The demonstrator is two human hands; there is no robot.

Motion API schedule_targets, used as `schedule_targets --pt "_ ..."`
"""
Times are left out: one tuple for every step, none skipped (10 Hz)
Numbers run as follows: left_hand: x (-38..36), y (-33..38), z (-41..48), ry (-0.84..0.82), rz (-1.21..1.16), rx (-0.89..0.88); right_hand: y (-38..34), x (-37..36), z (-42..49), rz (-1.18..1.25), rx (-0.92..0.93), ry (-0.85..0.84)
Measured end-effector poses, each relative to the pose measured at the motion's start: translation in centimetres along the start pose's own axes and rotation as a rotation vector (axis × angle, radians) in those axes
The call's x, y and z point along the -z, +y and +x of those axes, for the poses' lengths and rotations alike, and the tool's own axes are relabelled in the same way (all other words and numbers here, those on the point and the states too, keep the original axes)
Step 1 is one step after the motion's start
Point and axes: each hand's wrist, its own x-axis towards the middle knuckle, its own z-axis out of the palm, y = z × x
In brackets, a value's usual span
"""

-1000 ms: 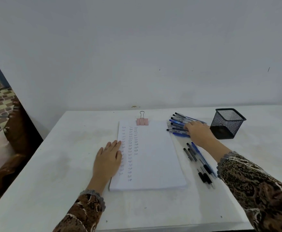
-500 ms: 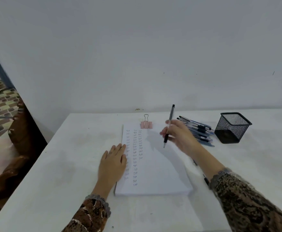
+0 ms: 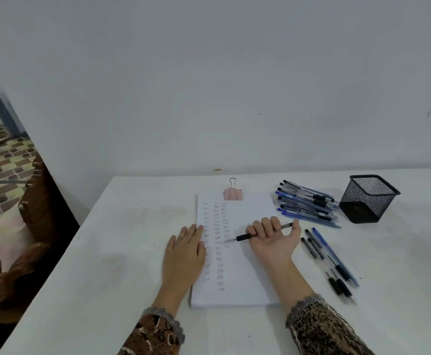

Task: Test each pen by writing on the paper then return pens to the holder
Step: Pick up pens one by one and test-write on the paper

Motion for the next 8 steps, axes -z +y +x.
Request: schedule_targets --pt "0.0 0.0 0.0 0.003 -0.009 -0.003 0.5 0.2 0.3 0.017 0.039 0.050" --pt "0.0 0.0 0.0 0.000 -0.008 -0.006 1.0 0.2 0.6 0.002 0.069 0.056" --pt "0.0 0.0 0.0 0.001 -0.017 -0.004 1.2 0.3 0.6 0.004 0.075 0.025" --pt "0.0 -0.1 -0.1 0.002 -0.019 -0.005 1.3 0.2 0.5 -0.003 0.045 -0.018" --pt "0.0 -0.1 0.0 0.000 -0.028 -0.008 1.5 -0.3 0.8 -0.155 0.060 -0.050" --pt "0.0 -0.1 0.0 -0.003 -0.024 -0.008 1.7 -0.2 1.2 -0.322 0.050 -0.090" --pt "0.0 -0.1 0.0 -0.004 -0.021 -0.008 1.8 0.0 1.5 -0.536 0.050 -0.089" --pt "0.1 -0.1 0.0 -0.005 -0.015 -0.009 1.6 0.0 1.7 -0.666 0.054 -0.076"
